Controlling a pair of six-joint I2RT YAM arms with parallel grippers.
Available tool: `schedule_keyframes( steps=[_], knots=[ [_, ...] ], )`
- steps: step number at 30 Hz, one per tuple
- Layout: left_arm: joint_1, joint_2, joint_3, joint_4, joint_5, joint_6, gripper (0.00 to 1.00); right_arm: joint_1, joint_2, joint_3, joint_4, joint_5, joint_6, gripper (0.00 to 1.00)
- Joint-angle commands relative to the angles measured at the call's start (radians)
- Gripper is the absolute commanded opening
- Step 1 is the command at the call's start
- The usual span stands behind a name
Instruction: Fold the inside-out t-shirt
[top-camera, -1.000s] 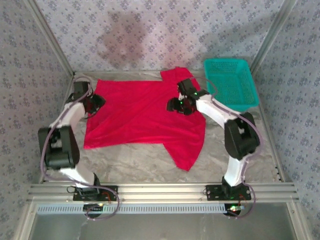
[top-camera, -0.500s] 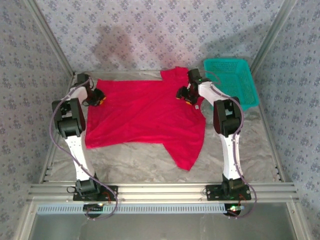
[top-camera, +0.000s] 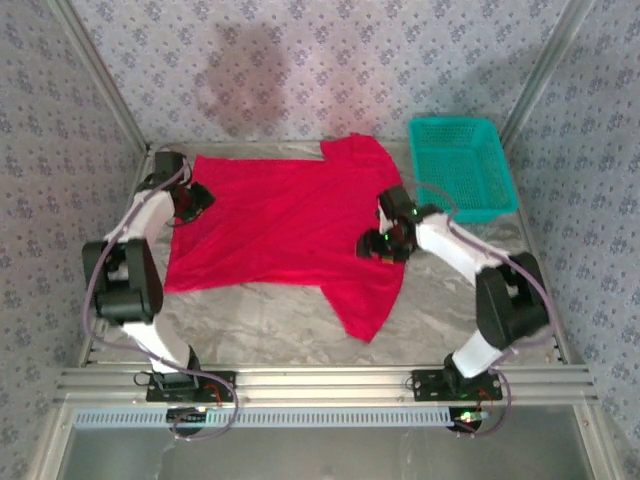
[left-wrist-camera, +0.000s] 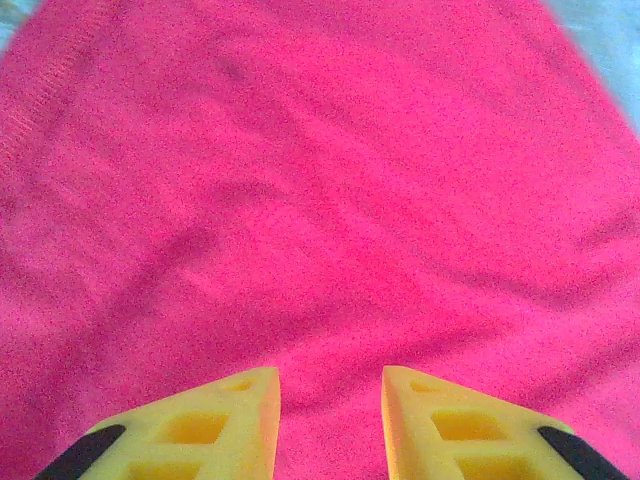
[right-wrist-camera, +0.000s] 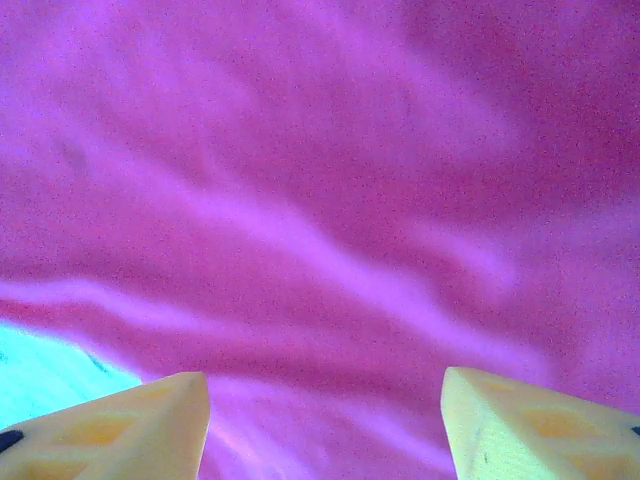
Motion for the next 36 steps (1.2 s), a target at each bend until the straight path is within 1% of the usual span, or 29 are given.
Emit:
schedule_keyframes(
  steps=[1, 3, 5, 6, 9, 11, 13, 16, 17, 18, 19, 21, 22, 23, 27, 30, 33, 34, 35, 36],
  knots=[
    [-0.016, -0.099, -0.169, 0.014, 0.013, 0.019, 0.32, 0.081, -0.100, -0.171, -0.012, 0.054, 0.066, 0.65],
    [-0.015, -0.154, -0.266, 0.036, 0.032, 0.009, 0.32, 0.162, -0.180, -0.245, -0.029, 0.087, 0.120, 0.65],
    [-0.012, -0.203, -0.337, 0.042, 0.022, 0.012, 0.32, 0.247, -0.262, -0.307, -0.048, 0.131, 0.197, 0.66],
    [-0.009, -0.219, -0.364, 0.045, 0.018, 0.012, 0.32, 0.292, -0.302, -0.337, -0.047, 0.148, 0.235, 0.67],
    [-0.006, -0.240, -0.409, 0.052, 0.025, 0.010, 0.32, 0.385, -0.386, -0.413, -0.018, 0.188, 0.334, 0.75],
    [-0.005, -0.243, -0.425, 0.063, 0.043, 0.002, 0.32, 0.404, -0.395, -0.462, 0.033, 0.184, 0.368, 0.75],
    [-0.005, -0.243, -0.432, 0.068, 0.057, -0.003, 0.32, 0.404, -0.369, -0.491, 0.117, 0.180, 0.384, 0.75],
    [-0.005, -0.251, -0.432, 0.062, 0.065, -0.004, 0.32, 0.404, -0.284, -0.493, 0.193, 0.201, 0.385, 0.69],
    [-0.005, -0.257, -0.433, 0.057, 0.064, -0.004, 0.32, 0.404, -0.252, -0.483, 0.207, 0.212, 0.383, 0.64],
    [-0.004, -0.263, -0.433, 0.055, 0.063, -0.002, 0.32, 0.405, -0.222, -0.465, 0.202, 0.222, 0.375, 0.54],
    [-0.004, -0.267, -0.431, 0.051, 0.059, -0.001, 0.32, 0.404, -0.204, -0.446, 0.190, 0.231, 0.363, 0.43],
    [-0.004, -0.275, -0.426, 0.038, 0.052, 0.002, 0.32, 0.407, -0.172, -0.384, 0.108, 0.250, 0.339, 0.15],
    [-0.006, -0.277, -0.425, 0.036, 0.051, 0.003, 0.32, 0.409, -0.165, -0.350, 0.057, 0.264, 0.325, 0.06],
    [-0.005, -0.281, -0.425, 0.035, 0.050, 0.005, 0.31, 0.412, -0.158, -0.308, -0.017, 0.287, 0.310, 0.01],
    [-0.006, -0.282, -0.423, 0.040, 0.050, 0.004, 0.31, 0.413, -0.124, -0.130, -0.238, 0.338, 0.233, 0.00],
    [-0.006, -0.266, -0.420, 0.048, 0.056, 0.002, 0.30, 0.409, -0.046, 0.010, -0.297, 0.333, 0.157, 0.00],
    [-0.007, -0.250, -0.421, 0.055, 0.063, 0.004, 0.30, 0.400, 0.095, 0.202, -0.334, 0.359, 0.074, 0.01],
    [-0.008, -0.246, -0.422, 0.057, 0.066, 0.005, 0.30, 0.396, 0.144, 0.261, -0.346, 0.370, 0.055, 0.02],
    [-0.008, -0.243, -0.424, 0.059, 0.065, 0.007, 0.30, 0.388, 0.201, 0.325, -0.359, 0.387, 0.034, 0.06],
    [-0.008, -0.239, -0.426, 0.060, 0.063, 0.007, 0.30, 0.378, 0.250, 0.385, -0.370, 0.402, 0.018, 0.20]
  ],
)
